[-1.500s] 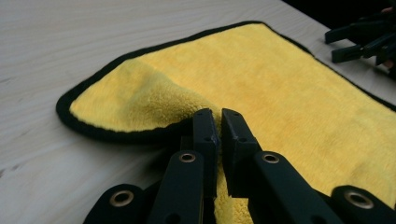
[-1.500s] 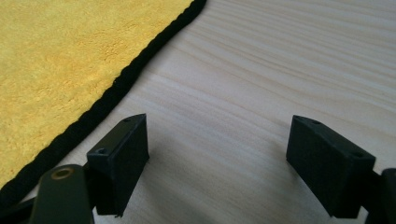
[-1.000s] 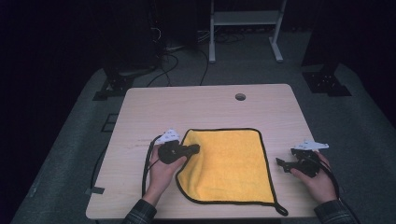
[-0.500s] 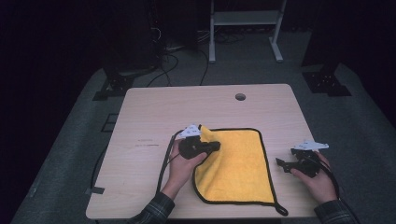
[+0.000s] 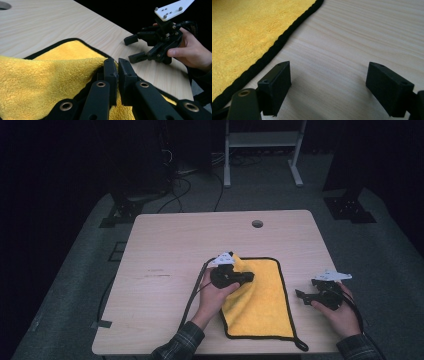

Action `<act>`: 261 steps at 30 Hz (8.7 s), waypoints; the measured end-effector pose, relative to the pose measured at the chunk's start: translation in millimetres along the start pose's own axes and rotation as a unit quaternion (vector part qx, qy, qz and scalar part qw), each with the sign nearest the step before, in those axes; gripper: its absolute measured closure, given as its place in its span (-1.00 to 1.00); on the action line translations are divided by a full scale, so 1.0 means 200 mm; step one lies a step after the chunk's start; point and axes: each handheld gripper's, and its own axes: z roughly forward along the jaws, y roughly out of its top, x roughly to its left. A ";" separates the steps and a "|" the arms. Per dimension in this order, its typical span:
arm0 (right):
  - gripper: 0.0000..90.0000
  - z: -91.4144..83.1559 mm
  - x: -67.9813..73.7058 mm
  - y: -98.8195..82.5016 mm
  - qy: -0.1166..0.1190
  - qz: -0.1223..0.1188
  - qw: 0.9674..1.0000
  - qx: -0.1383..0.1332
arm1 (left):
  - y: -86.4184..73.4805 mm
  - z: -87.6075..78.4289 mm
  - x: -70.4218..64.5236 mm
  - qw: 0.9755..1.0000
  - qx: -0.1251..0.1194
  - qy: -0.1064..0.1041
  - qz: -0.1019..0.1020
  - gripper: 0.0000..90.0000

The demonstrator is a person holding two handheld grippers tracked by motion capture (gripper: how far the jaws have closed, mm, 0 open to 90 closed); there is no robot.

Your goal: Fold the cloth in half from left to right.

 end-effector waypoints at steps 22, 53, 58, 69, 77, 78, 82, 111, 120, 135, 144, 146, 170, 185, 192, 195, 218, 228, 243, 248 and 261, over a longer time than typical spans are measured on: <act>-0.58 0.00 0.00 0.00 0.000 -0.001 1.000 0.000 | 0.00 0.44 -0.07 0.998 0.055 -0.012 0.009 0.90; -0.59 0.00 0.00 0.00 0.002 -0.003 1.000 0.000 | 0.00 0.05 0.00 0.996 0.052 0.060 0.043 0.16; -0.59 0.00 0.00 0.00 0.001 -0.003 1.000 0.000 | -0.09 -0.04 0.05 0.993 0.070 0.089 0.041 0.10; -0.59 0.00 0.00 0.00 0.001 -0.002 1.000 0.000 | -0.22 -0.07 0.12 0.987 0.099 0.129 0.019 0.02; -0.59 0.00 0.00 0.00 0.001 -0.001 1.000 0.001 | -0.25 -0.02 0.09 0.984 0.113 0.129 0.041 0.36; -0.59 0.00 0.00 0.00 0.001 -0.001 1.000 0.000 | -0.25 -0.02 0.09 0.985 0.110 0.127 0.037 0.50; -0.59 0.00 0.00 0.00 0.001 -0.001 1.000 0.001 | -0.26 -0.03 0.09 0.986 0.108 0.123 0.036 0.74; -0.62 0.00 0.00 0.00 -0.002 0.000 1.000 0.001 | -0.30 -0.47 0.29 0.982 0.112 0.152 -0.003 0.94; -0.62 0.00 0.00 0.00 -0.003 0.002 1.000 0.002 | -0.36 -0.56 0.33 0.980 0.114 0.163 -0.014 0.88; 0.09 0.00 0.04 0.05 0.016 0.000 1.000 0.001 | -0.40 -0.69 0.33 0.969 0.136 0.208 0.002 -0.33; 0.14 -0.01 0.10 0.11 0.049 -0.008 0.999 -0.014 | -0.47 -0.76 0.32 0.961 0.152 0.231 0.025 -0.62; 0.13 0.00 0.11 0.13 0.055 -0.007 0.998 -0.015 | -0.48 -0.77 0.33 0.960 0.151 0.236 0.023 -0.62; 0.26 0.19 0.44 0.47 0.142 -0.063 0.987 -0.041 | -0.54 -0.79 0.34 0.961 0.138 0.236 0.039 -1.00; 0.28 0.44 0.72 0.64 0.189 -0.103 0.976 -0.027 | -0.54 -0.79 0.34 0.962 0.137 0.235 0.038 -1.00; 0.35 0.54 0.81 0.71 0.200 -0.116 0.973 -0.020 | -0.54 -0.79 0.34 0.961 0.138 0.235 0.040 -1.00; 0.35 0.59 0.84 0.74 0.199 -0.119 0.973 -0.011 | -0.54 -0.79 0.34 0.961 0.138 0.235 0.040 -1.00; 0.85 0.62 0.85 0.78 0.165 -0.103 0.981 -0.021 | -0.54 -0.79 0.34 0.961 0.138 0.235 0.040 -1.00; 0.84 0.56 0.61 0.80 0.114 -0.057 0.991 -0.031 | -0.54 -0.79 0.34 0.961 0.137 0.236 0.038 -1.00; 0.44 0.67 0.36 0.69 0.068 0.002 0.998 0.004 | -0.54 -0.79 0.34 0.961 0.137 0.236 0.038 -1.00; 0.32 0.60 0.29 0.68 0.088 0.038 0.995 -0.023 | -0.54 -0.79 0.34 0.961 0.137 0.236 0.038 -1.00; 0.29 0.42 0.60 0.65 0.192 -0.049 0.979 -0.050 | -0.53 -0.79 0.34 0.961 0.137 0.237 0.038 -1.00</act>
